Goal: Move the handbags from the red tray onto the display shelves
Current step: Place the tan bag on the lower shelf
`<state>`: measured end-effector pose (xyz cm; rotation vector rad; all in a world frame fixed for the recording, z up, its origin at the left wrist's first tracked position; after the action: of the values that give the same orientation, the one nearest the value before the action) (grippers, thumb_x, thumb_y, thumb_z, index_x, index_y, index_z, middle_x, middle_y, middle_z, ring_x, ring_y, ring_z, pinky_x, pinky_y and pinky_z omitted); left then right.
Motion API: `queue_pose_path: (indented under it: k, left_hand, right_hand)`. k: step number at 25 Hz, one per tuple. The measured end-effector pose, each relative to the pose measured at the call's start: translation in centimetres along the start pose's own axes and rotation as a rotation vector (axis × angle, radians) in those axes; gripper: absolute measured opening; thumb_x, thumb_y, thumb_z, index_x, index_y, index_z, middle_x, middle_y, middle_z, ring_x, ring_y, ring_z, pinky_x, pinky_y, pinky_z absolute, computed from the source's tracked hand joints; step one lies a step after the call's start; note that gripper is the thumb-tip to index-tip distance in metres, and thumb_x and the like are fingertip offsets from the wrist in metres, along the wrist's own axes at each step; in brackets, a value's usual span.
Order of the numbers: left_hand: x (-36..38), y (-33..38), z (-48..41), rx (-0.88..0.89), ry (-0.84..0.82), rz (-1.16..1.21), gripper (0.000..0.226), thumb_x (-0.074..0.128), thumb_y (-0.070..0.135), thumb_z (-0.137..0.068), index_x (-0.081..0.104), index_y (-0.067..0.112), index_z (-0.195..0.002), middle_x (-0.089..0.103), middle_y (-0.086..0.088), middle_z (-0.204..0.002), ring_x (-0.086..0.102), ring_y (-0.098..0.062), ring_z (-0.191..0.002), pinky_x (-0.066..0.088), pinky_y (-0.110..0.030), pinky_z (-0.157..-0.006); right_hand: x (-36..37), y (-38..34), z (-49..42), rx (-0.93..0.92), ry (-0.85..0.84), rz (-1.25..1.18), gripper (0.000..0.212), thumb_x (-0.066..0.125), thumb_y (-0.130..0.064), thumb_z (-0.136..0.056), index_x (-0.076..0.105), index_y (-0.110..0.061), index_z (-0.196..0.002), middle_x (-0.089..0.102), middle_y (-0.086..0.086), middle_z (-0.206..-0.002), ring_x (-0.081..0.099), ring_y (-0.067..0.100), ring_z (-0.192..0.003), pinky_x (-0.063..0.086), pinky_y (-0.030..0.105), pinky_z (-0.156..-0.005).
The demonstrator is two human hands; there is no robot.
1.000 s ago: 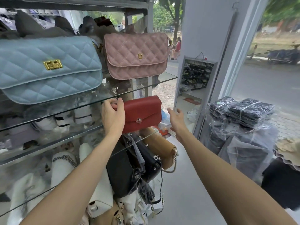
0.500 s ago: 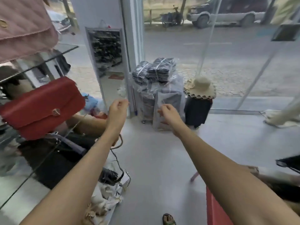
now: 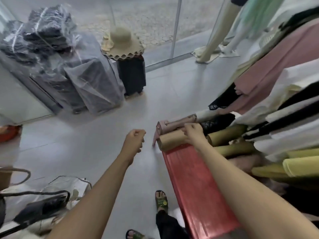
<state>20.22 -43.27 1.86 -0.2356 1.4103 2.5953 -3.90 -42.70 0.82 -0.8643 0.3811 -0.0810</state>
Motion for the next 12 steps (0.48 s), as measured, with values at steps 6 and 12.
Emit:
queue_pose_path:
  k: [6,12]
  left_hand:
    - [9.0,-6.2,-5.6,-0.254,-0.12,-0.021,0.019,0.055,0.025,-0.102,0.057,0.011,-0.114,0.058,-0.005,-0.102,0.056,-0.015,-0.082,0.05,-0.028,-0.068]
    - [12.4,-9.3,-10.1,-0.371,-0.111,-0.033,0.042,0.056,0.023,-0.102,0.051,0.004,-0.139,0.055,-0.01,-0.133,0.053,-0.019,-0.112,0.052,-0.035,-0.087]
  right_hand:
    - [-4.2,5.4,-7.6,0.17,0.062,0.04,0.046,0.043,-0.032,-0.1,0.047,-0.019,-0.144,0.061,0.007,-0.118,0.063,0.027,-0.111,0.059,0.045,-0.086]
    - [-5.0,7.1,-12.6,0.249,0.082,0.077,0.045,0.045,-0.031,-0.102,0.041,-0.019,-0.145,0.053,0.003,-0.121,0.052,0.013,-0.084,0.053,0.047,-0.102]
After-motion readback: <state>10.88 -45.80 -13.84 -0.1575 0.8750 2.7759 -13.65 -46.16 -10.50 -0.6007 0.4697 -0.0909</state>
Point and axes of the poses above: each hand's wrist, its own z-axis away from the middle knuckle, its own x-axis out of the palm, y = z × x, the point moved 3 cm from there along -z, towards the middle knuckle
